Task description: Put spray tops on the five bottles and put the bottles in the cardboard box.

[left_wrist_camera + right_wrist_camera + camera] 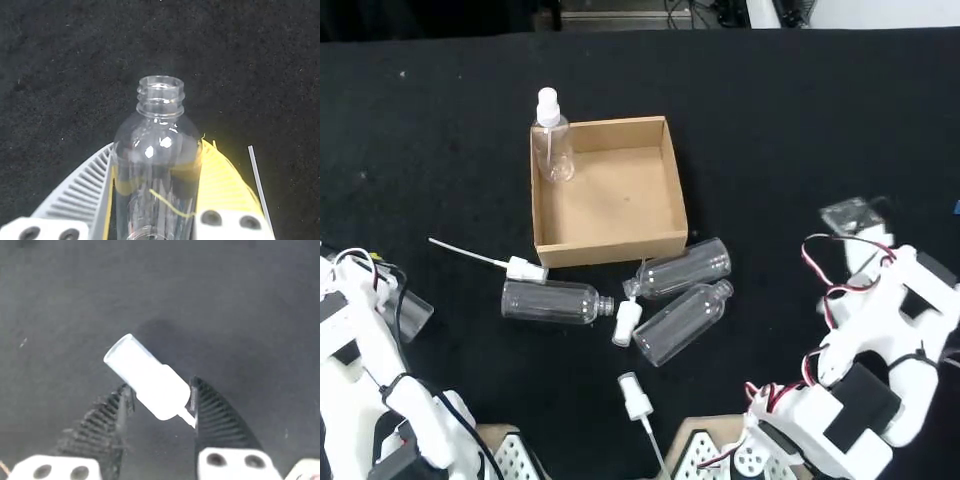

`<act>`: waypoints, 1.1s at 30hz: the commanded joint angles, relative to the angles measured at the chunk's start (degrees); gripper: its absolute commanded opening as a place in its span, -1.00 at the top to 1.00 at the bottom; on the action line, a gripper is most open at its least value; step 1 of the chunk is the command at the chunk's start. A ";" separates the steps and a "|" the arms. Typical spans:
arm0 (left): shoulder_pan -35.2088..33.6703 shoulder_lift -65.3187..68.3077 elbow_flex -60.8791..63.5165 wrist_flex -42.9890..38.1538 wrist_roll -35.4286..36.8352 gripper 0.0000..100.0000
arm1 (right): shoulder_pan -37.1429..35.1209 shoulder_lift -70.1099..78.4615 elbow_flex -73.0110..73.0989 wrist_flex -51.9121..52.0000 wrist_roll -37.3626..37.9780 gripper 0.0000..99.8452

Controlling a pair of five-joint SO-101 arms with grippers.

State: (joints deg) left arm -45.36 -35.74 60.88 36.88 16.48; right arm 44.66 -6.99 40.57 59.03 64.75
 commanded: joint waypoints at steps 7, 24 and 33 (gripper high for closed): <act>-0.57 -0.88 -0.84 -1.32 0.09 0.94 | -1.93 0.31 -3.21 3.52 29.71 0.40; -0.04 -0.88 -0.75 -1.23 0.09 0.94 | -1.67 0.31 7.69 -9.85 36.92 0.82; -0.04 -0.88 -0.48 -1.23 0.35 0.93 | 0.18 -0.04 11.12 -11.43 36.57 0.63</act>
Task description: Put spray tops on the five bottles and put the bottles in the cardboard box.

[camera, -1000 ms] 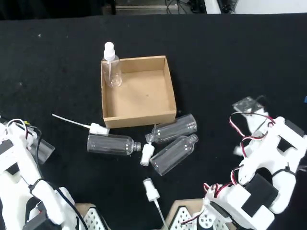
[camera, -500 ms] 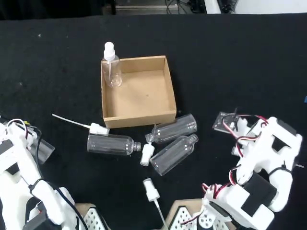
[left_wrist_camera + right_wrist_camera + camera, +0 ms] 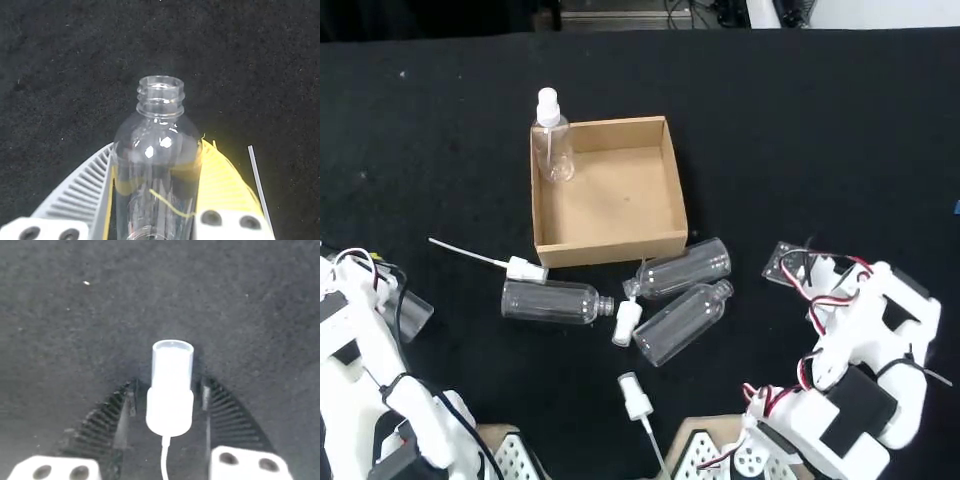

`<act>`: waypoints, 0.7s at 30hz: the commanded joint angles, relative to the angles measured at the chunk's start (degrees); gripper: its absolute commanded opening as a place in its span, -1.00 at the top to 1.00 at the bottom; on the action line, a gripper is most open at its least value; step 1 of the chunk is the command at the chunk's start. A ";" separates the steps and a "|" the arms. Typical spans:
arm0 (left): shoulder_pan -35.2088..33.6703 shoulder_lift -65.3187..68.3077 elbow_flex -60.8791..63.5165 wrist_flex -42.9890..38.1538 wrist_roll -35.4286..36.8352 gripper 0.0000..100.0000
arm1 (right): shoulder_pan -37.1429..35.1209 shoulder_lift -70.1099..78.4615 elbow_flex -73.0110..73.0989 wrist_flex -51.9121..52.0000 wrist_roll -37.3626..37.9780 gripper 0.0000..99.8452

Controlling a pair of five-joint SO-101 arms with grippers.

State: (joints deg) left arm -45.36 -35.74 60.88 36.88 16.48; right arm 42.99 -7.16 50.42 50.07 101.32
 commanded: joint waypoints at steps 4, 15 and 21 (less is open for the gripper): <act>1.98 -0.88 -0.48 -1.23 0.18 0.93 | 1.76 -0.13 0.75 -2.46 -2.20 0.99; 15.43 -2.02 -3.74 -0.79 0.00 0.94 | -8.53 -12.62 -23.78 26.81 -46.51 0.98; 15.96 -14.24 2.24 -1.23 0.00 0.94 | -17.41 -22.90 -31.16 30.95 -63.56 0.98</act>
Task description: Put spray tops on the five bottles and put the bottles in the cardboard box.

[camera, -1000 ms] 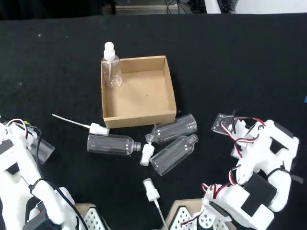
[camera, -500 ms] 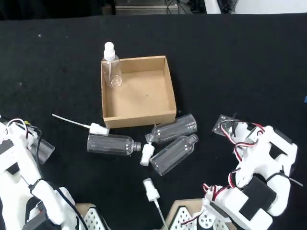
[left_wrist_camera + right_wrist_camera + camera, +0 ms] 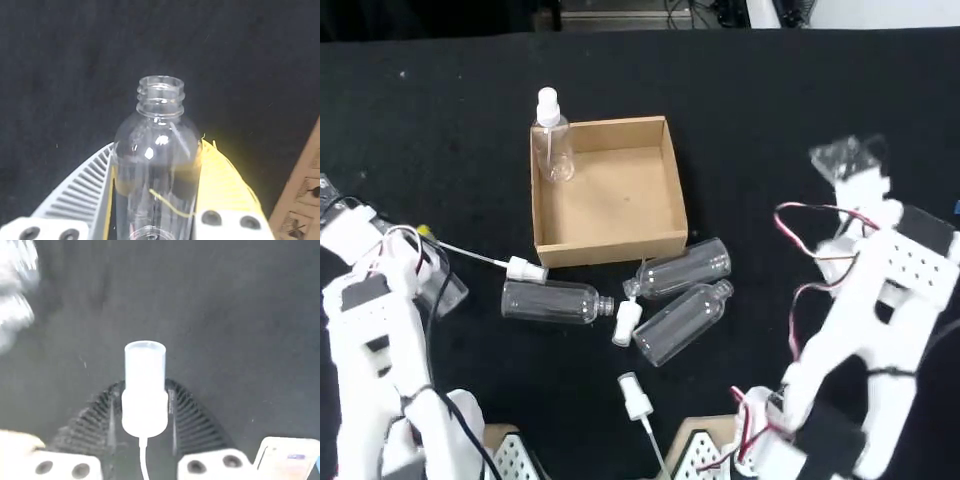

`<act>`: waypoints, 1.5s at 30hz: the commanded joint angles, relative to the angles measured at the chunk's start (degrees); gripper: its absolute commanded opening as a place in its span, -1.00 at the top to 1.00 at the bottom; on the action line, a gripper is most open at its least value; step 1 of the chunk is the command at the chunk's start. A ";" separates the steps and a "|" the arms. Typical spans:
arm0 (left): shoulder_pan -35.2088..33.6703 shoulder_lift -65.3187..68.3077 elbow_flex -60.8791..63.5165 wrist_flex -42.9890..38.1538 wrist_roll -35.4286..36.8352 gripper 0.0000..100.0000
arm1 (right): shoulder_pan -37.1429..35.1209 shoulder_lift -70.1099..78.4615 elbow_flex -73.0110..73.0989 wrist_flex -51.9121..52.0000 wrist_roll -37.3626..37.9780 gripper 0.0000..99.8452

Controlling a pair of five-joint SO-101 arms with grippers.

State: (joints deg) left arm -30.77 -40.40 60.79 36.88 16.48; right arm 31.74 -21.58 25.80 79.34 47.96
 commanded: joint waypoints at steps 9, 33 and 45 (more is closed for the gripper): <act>1.45 -34.20 18.77 -10.81 0.00 0.93 | -18.81 -17.19 -19.56 2.29 -31.03 0.98; 24.13 -64.09 36.35 -11.96 -17.32 0.94 | -61.63 -17.71 -27.38 -31.38 -54.42 0.98; 23.60 -63.65 36.53 -23.21 -17.41 0.94 | -61.36 -17.89 -21.41 -44.57 -56.62 0.98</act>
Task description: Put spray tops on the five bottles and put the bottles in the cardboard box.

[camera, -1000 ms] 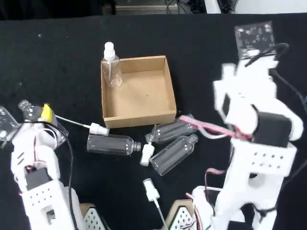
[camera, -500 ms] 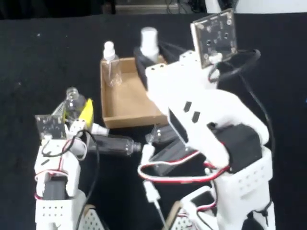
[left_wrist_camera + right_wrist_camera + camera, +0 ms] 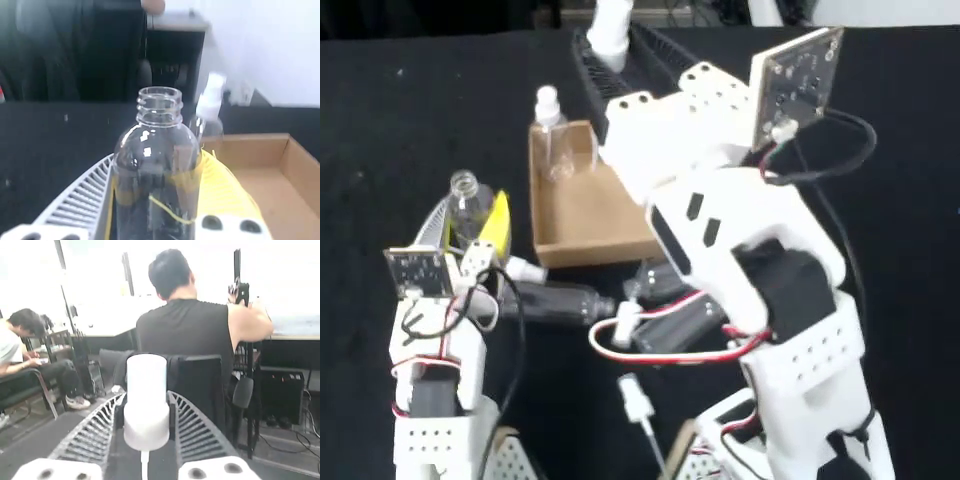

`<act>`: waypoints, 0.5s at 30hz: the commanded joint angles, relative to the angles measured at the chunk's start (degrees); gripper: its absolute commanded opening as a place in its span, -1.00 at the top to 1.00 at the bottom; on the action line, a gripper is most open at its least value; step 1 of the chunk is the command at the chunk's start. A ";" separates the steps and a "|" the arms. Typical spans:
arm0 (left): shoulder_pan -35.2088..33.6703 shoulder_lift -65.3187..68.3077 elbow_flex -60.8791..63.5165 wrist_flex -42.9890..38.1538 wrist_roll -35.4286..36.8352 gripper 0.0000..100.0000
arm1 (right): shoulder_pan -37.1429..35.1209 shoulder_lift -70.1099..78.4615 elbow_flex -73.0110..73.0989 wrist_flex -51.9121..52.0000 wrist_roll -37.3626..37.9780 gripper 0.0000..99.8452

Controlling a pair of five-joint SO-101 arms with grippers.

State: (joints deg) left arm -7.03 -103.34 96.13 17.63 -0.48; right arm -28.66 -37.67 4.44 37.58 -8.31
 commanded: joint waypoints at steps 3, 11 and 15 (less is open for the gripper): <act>0.13 -1.14 1.19 -3.69 0.09 0.94 | -1.23 -1.89 -0.57 -3.08 -0.35 0.98; 11.21 -1.05 1.19 -8.26 0.09 0.94 | -1.32 -1.89 -4.53 -2.81 -0.35 0.98; 16.57 -1.05 1.19 -8.09 -0.35 0.94 | -3.52 -1.54 -4.62 -3.08 -0.35 0.98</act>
State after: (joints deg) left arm 4.22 -103.34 96.13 10.86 -0.48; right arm -29.10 -37.67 3.56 36.35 -8.40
